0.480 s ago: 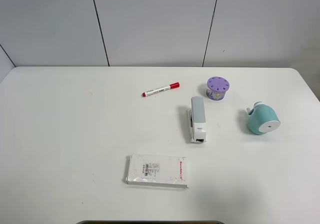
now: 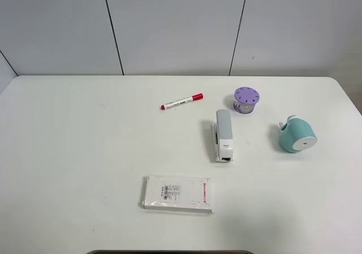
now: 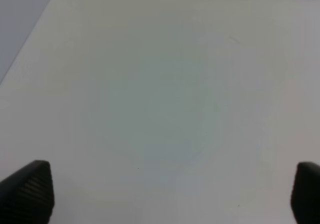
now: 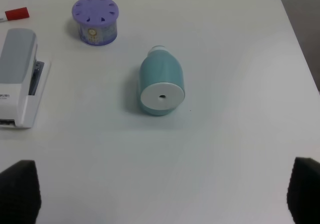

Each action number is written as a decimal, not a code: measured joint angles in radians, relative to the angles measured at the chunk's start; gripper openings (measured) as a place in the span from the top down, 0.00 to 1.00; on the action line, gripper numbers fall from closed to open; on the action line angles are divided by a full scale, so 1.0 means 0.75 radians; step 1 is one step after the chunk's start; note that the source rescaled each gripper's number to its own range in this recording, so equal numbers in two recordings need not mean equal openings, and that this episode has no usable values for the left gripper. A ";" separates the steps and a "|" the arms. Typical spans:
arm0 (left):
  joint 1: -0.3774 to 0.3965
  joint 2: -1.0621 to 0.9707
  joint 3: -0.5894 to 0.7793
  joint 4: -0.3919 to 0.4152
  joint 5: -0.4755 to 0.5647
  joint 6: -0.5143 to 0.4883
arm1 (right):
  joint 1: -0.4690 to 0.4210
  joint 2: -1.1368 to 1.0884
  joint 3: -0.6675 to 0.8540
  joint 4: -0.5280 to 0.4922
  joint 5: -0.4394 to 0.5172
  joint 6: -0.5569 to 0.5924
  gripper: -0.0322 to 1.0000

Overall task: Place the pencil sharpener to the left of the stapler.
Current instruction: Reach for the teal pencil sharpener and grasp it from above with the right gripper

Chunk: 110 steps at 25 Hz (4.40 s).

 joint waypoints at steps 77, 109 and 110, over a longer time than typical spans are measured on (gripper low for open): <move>0.000 0.000 0.000 0.000 0.000 0.000 | 0.000 1.402 -0.732 -0.023 0.100 0.203 0.00; 0.000 0.000 0.000 0.000 0.000 0.000 | 0.013 2.244 -0.809 -0.022 -0.253 0.125 0.00; 0.000 0.000 0.000 0.000 0.000 0.000 | 0.019 2.257 -0.809 -0.022 -0.268 0.125 0.00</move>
